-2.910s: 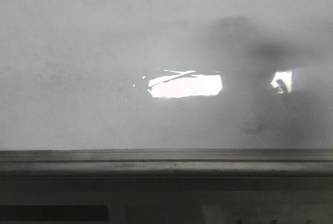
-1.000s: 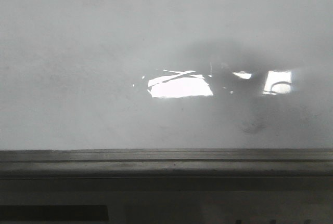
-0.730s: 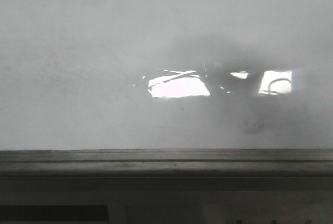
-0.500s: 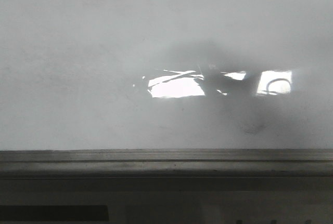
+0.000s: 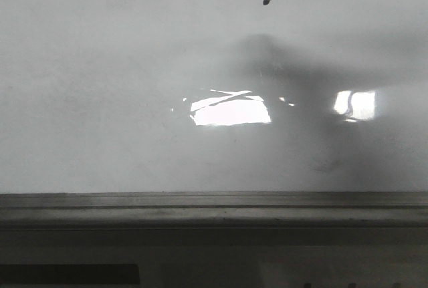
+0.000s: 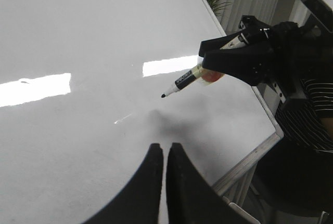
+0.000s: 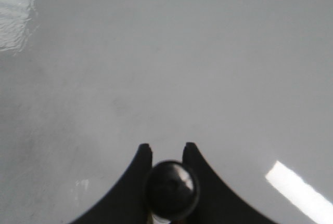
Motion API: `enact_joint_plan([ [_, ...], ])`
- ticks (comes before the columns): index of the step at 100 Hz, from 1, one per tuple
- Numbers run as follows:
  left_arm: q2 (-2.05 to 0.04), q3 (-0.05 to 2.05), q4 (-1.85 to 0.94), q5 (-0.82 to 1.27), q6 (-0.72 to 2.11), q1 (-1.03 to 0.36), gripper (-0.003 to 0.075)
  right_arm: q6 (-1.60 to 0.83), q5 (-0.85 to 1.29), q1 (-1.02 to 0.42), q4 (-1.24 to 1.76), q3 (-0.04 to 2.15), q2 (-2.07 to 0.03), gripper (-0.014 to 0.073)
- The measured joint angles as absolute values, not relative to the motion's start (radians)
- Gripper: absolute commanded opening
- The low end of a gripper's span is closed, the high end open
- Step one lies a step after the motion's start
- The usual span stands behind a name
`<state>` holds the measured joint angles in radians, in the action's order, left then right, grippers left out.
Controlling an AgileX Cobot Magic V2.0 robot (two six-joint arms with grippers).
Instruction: Write number 6 on whiteboard
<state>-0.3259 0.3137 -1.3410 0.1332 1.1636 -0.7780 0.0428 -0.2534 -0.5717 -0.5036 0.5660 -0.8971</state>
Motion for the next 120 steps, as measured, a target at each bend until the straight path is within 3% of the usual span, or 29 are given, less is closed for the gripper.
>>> enact_joint_plan([
  [84, -0.326, 0.314, -1.341, 0.133, 1.164, -0.778, -0.0020, 0.043, -0.258, -0.546, -0.461, 0.559, -0.990, -0.0043],
  [120, -0.326, 0.314, -1.341, 0.133, 1.164, -0.778, -0.0020, 0.043, -0.114, -0.718, -0.430, 0.559, -1.007, -0.0043],
])
